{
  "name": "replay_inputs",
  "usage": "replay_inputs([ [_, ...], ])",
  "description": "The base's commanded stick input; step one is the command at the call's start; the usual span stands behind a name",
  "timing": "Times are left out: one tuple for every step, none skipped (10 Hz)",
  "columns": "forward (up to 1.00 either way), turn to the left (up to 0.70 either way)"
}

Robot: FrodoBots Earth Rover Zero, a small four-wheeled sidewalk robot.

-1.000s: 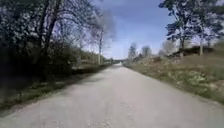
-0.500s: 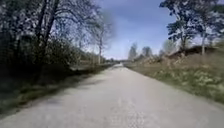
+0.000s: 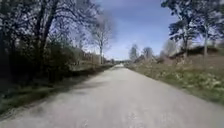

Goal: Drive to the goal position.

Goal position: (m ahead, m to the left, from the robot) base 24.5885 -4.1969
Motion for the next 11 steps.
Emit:
replay_inputs([
  [0.85, 0.00],
  [0.85, 0.00],
  [0.85, 0.00],
  [0.85, 0.00],
  [0.85, 0.00],
  [0.85, 0.00],
  [0.85, 0.00],
  [0.85, 0.00],
  [0.85, 0.00],
  [0.85, 0.00],
  [0.85, 0.00],
])
